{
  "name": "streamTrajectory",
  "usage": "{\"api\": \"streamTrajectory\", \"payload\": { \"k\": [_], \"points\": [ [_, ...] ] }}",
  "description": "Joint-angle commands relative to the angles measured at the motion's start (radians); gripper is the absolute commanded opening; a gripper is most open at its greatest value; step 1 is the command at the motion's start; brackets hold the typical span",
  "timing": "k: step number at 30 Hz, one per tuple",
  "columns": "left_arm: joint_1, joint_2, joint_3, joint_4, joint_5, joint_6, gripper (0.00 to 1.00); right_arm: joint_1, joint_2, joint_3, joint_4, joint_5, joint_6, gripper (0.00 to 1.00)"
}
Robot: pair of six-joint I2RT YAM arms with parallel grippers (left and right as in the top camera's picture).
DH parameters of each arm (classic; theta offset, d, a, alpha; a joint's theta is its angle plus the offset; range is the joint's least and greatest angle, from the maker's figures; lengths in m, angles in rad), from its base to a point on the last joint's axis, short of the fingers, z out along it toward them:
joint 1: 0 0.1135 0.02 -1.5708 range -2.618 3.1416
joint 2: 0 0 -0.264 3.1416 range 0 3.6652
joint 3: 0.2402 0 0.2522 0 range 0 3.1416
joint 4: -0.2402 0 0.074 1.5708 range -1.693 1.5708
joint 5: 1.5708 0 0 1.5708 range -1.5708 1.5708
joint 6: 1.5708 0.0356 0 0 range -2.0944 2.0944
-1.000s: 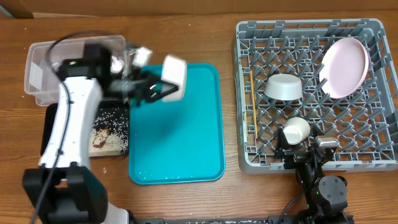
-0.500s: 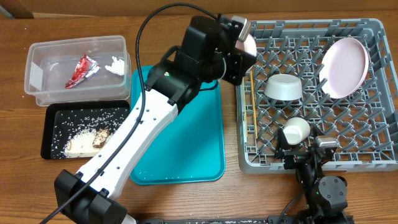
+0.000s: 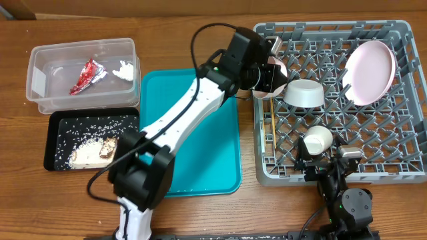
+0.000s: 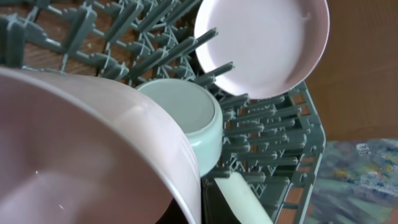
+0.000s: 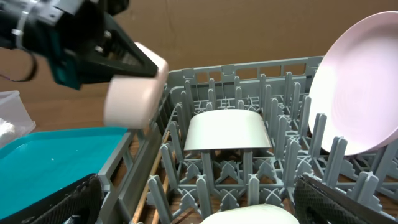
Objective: Sort waste into correct bins and load items into the dishwasher
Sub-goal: 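Carry the pink bowl with the left gripper over the dish rack, then set the pink bowl into the rack's back left and release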
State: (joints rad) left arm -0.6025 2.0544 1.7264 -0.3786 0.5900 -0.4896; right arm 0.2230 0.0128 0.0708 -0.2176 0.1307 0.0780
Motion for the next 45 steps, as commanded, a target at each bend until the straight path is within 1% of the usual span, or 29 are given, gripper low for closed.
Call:
{"api": "streamTrajectory", "payload": {
  "k": [1, 4, 6, 9, 14, 18, 22, 23, 27, 33, 39, 40, 42, 45],
  "points": [
    [-0.007, -0.006, 0.09, 0.042, 0.035, -0.012, 0.04, 0.0, -0.01, -0.005, 0.006, 0.0, 0.003, 1.0],
    [-0.008, -0.006, 0.09, 0.074, 0.006, -0.012, 0.04, 0.0, -0.01, -0.005, 0.006, 0.0, 0.003, 1.0],
    [-0.009, -0.006, 0.09, 0.065, -0.035, -0.009, 0.04, 0.0, -0.01, -0.005, 0.006, 0.0, 0.003, 1.0],
    [-0.008, -0.006, 0.09, 0.072, -0.051, 0.014, 0.04, 0.0, -0.01, -0.005, 0.006, 0.0, 0.003, 1.0],
    [-0.01, -0.003, 0.09, 0.161, -0.074, 0.0, 0.04, 0.0, -0.01, -0.005, 0.006, 0.0, 0.003, 1.0],
    [-0.027, 0.028, 0.09, 0.276, -0.039, -0.122, 0.04, 0.0, -0.01, -0.005, 0.006, 0.0, 0.003, 1.0],
    [-0.035, 0.115, 0.09, 0.447, 0.12, -0.278, 0.04, 0.0, -0.01, -0.005, 0.006, 0.0, 0.003, 1.0],
    [-0.035, 0.144, 0.09, 0.497, 0.149, -0.345, 0.04, 0.0, -0.01, -0.005, 0.006, 0.0, 0.003, 1.0],
    [-0.026, 0.212, 0.09, 0.621, 0.195, -0.462, 0.04, 0.0, -0.01, -0.005, 0.006, 0.0, 0.003, 1.0],
    [0.002, 0.241, 0.09, 0.627, 0.19, -0.48, 0.04, 0.0, -0.01, -0.005, 0.006, 0.0, 0.003, 1.0],
    [0.043, 0.249, 0.09, 0.597, 0.194, -0.476, 0.08, 0.0, -0.01, -0.005, 0.006, 0.0, 0.003, 1.0],
    [0.05, 0.249, 0.089, 0.592, 0.194, -0.476, 0.09, 0.0, -0.01, -0.005, 0.006, 0.0, 0.003, 1.0],
    [0.062, 0.249, 0.089, 0.583, 0.196, -0.475, 0.17, 0.0, -0.01, -0.005, 0.006, 0.0, 0.003, 1.0],
    [0.08, 0.249, 0.089, 0.553, 0.206, -0.459, 0.19, 0.0, -0.01, -0.005, 0.006, 0.0, 0.003, 1.0]
  ]
}}
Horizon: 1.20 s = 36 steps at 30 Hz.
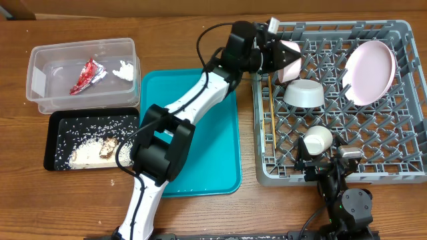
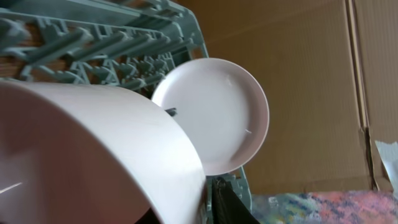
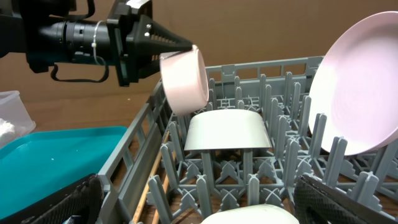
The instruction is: Sort waste into correct bins and load items into the dishwasher
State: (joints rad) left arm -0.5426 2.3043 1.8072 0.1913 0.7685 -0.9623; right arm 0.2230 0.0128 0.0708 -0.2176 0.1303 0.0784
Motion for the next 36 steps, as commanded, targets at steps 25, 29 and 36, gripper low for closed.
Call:
{"api": "streamTrajectory", "payload": {
  "k": [25, 29, 36],
  "points": [
    [0.204, -0.177, 0.008, -0.655, -0.01, 0.309, 1.0, 0.0, -0.01, -0.005, 0.006, 0.0, 0.003, 1.0],
    [0.217, -0.35, 0.008, -0.893, -0.18, 0.475, 1.0, 0.0, -0.01, -0.005, 0.006, 0.0, 0.003, 1.0],
    [0.208, -0.605, 0.008, -1.243, -0.506, 0.575, 1.0, 0.0, -0.01, -0.005, 0.006, 0.0, 0.003, 1.0]
  ]
}}
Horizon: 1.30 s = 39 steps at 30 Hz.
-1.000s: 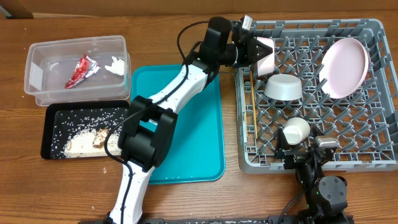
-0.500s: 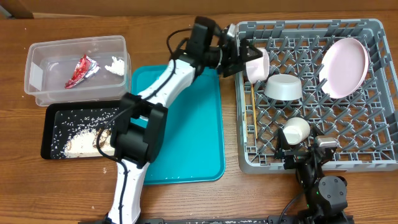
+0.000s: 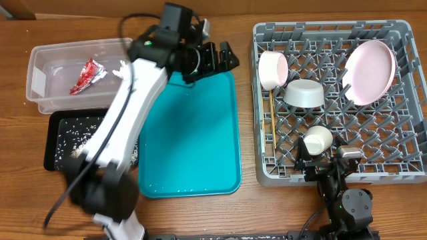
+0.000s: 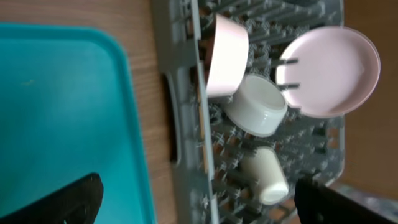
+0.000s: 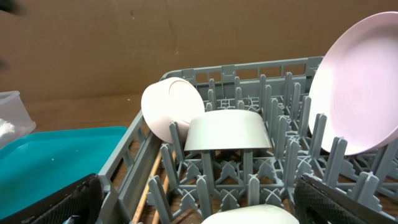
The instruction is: Sort waste into correct bins and load items into the dishwasher
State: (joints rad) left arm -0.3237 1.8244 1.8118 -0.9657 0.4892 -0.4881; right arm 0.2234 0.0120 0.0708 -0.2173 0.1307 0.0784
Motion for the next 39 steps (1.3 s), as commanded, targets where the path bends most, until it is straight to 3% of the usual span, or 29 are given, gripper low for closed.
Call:
{"api": "streamTrajectory", "payload": {
  "k": [1, 10, 16, 34, 39],
  "points": [
    [-0.011, -0.166, 0.004, -0.13, -0.277, 0.1, 1.0, 0.0, -0.009, -0.005, 0.006, 0.0, 0.003, 1.0],
    [-0.011, -0.512, 0.004, -0.374, -0.585, 0.1, 1.0, 0.0, -0.009, -0.005, 0.006, 0.0, 0.003, 1.0],
    [-0.011, -0.686, 0.004, -0.399, -0.633, 0.1, 1.0, 0.0, -0.009, -0.005, 0.006, 0.0, 0.003, 1.0],
    [-0.011, -0.623, 0.004, -0.46, -0.567, 0.1, 1.0, 0.0, -0.009, -0.005, 0.006, 0.0, 0.003, 1.0],
    [-0.017, -0.608, 0.001, -0.414, -0.677, 0.095, 1.0, 0.0, -0.009, -0.005, 0.006, 0.0, 0.003, 1.0]
  ]
}}
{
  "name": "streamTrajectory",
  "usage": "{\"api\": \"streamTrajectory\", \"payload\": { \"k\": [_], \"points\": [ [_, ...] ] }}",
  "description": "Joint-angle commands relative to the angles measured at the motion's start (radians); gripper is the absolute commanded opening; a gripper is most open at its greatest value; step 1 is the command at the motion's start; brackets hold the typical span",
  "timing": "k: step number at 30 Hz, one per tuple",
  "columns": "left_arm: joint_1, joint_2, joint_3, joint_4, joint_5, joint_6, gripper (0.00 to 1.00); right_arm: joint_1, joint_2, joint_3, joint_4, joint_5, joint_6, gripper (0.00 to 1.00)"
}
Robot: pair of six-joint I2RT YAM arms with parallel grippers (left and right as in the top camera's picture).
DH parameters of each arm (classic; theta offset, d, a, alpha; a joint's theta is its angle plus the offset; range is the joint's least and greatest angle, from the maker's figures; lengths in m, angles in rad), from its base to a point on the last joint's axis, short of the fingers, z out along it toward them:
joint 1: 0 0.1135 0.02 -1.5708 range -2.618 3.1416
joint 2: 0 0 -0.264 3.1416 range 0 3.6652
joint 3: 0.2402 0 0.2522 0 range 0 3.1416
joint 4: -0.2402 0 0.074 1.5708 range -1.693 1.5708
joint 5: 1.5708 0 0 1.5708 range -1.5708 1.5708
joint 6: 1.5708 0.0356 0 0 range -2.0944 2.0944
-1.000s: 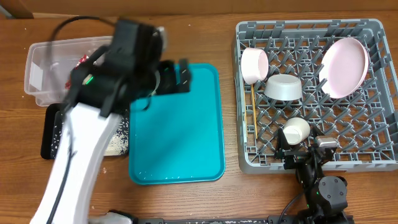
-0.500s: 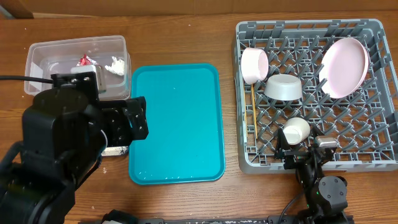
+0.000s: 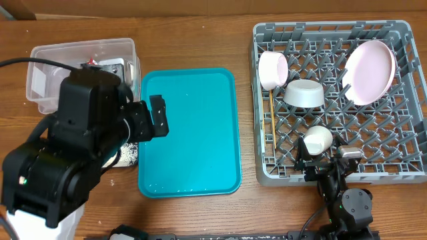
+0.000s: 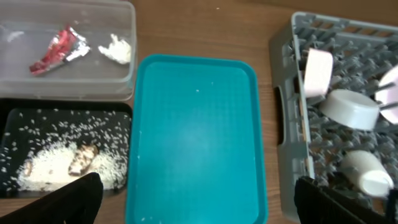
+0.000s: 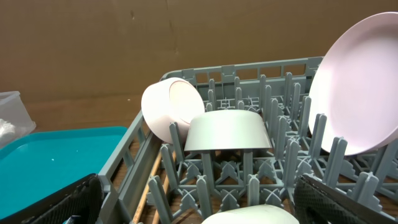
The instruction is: Sort waste into correct bins and load items into the dishwasher
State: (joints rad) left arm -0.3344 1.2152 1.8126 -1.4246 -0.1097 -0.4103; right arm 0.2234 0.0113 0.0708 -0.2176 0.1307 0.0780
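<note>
A grey dish rack point(image 3: 267, 175) on the right holds a pink bowl point(image 3: 272, 69) on edge at its back left. Beside that are a pale bowl point(image 3: 304, 93) upside down, a pink plate point(image 3: 369, 72), a cream cup point(image 3: 317, 139) and a wooden chopstick point(image 3: 271, 127). My left gripper point(image 3: 152, 121) is open and empty, raised over the left side of the teal tray point(image 3: 190, 133), far from the rack. My right gripper point(image 3: 319, 162) rests open at the rack's near edge, just behind the cup point(image 5: 249, 216).
A clear bin point(image 4: 68, 93) at the back left holds a red wrapper point(image 4: 59, 46) and a white scrap point(image 4: 117, 50). In front of it a black tray point(image 4: 62, 102) holds rice and a food piece point(image 4: 81, 160). My left arm hides much of both from overhead.
My left arm was over the far edge of the teal tray near the clear bin. Now it stands raised at the near left above the black tray, still open. The rack's contents are unchanged.
My left gripper held the pink bowl at the rack's left edge, then tilted over the rack's back left corner. After that the bowl stood on edge in the rack and the gripper was open over the tray. Now that arm is at the left. The right arm stayed still.
</note>
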Motion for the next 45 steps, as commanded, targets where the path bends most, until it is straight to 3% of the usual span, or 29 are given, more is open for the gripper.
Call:
{"api": "streamTrajectory", "payload": {
  "k": [1, 4, 7, 13, 23, 33, 41, 45],
  "points": [
    [-0.006, 0.0, -0.002, 0.082, -0.078, 0.022, 1.0, 0.0, -0.008, -0.005, 0.006, 0.0, 0.003, 1.0],
    [-0.006, -0.019, -0.029, 0.225, -0.072, 0.042, 1.0, 0.0, -0.008, -0.005, 0.006, 0.0, 0.003, 1.0],
    [-0.006, -0.058, -0.102, 0.399, -0.003, 0.15, 1.0, 0.0, -0.008, -0.005, 0.006, 0.0, 0.003, 1.0],
    [0.003, -0.193, -0.357, 0.651, 0.038, 0.258, 1.0, 0.0, -0.008, -0.005, 0.006, 0.0, 0.003, 1.0],
    [0.109, -0.514, -0.874, 0.838, 0.033, 0.245, 1.0, 0.0, -0.008, -0.005, 0.006, 0.0, 0.003, 1.0],
    [0.139, -0.909, -1.374, 1.198, 0.032, 0.219, 1.0, 0.0, -0.008, -0.005, 0.006, 0.0, 0.003, 1.0],
    [0.139, -1.206, -1.672, 1.25, 0.032, 0.166, 1.0, 0.0, -0.008, -0.005, 0.006, 0.0, 0.003, 1.0],
    [0.14, -1.21, -1.783, 1.346, 0.032, 0.093, 1.0, 0.0, -0.008, -0.005, 0.006, 0.0, 0.003, 1.0]
  ]
}}
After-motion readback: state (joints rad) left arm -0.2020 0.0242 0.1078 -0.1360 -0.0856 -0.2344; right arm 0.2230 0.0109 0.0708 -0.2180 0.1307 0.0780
